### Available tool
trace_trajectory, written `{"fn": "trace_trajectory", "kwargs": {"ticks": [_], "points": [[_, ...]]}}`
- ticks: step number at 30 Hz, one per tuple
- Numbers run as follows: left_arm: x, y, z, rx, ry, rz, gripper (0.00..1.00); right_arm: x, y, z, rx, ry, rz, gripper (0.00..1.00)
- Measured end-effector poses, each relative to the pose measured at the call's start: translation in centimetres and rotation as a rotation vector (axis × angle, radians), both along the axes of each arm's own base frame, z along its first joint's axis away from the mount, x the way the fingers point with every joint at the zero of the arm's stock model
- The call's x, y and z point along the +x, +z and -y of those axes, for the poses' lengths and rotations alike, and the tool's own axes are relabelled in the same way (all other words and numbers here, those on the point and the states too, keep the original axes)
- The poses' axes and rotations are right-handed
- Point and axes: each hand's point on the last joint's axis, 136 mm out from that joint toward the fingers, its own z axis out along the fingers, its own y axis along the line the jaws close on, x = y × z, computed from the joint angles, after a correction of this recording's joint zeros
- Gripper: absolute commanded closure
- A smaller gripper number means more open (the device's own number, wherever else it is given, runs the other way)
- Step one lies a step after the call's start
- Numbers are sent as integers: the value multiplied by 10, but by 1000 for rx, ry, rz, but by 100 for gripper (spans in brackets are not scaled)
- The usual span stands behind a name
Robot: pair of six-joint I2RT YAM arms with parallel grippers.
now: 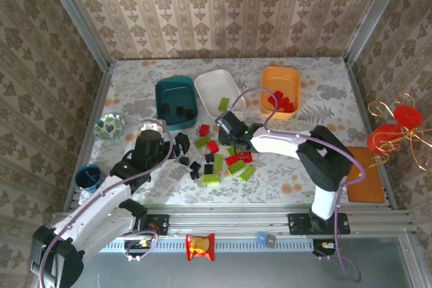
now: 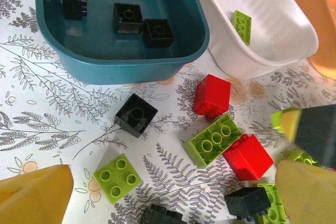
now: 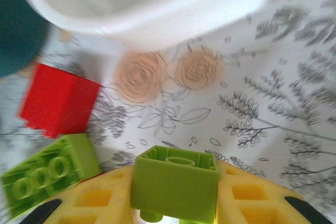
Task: Sort the legos into containers by color
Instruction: Pick up the lego from the center of the table, then place the lego in the container.
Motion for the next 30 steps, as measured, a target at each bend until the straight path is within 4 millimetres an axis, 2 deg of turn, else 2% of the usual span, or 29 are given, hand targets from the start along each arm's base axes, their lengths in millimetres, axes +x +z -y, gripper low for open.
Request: {"fn": "trace_trajectory", "kwargs": {"ticks": [3,6,9,11,15,16,18,19,22,25,30], "points": [[0,0,0,0,0,0,0,13,47,0,42,25,84,72],[0,-1,0,1,0,-2,0,42,87,-4,80,34,153,72],[-1,-2,0,4,0,-7,0,77,102,-8,87,27,186,73],[-2,-3,-1,8,-1,-14,0,97,93,-8,74,21,175,73],[-4,-5,-2,27,-5,-33,0,128,53,-2,27,0,101,69],[-4,-5,-2,29,-5,-36,0,135,43,-1,16,-1,79,63],[-5,-4,-3,36,-6,-41,0,143,30,1,1,-3,48,41],[-5,-5,-3,38,-6,-44,0,147,26,3,-8,-4,37,34],[-6,-7,-4,44,-6,-54,0,150,28,3,-13,15,34,29],[-6,-10,-4,52,-3,-63,0,144,39,1,-1,31,48,28],[-3,-23,-6,84,6,-108,2,104,73,10,44,62,95,28]]}}
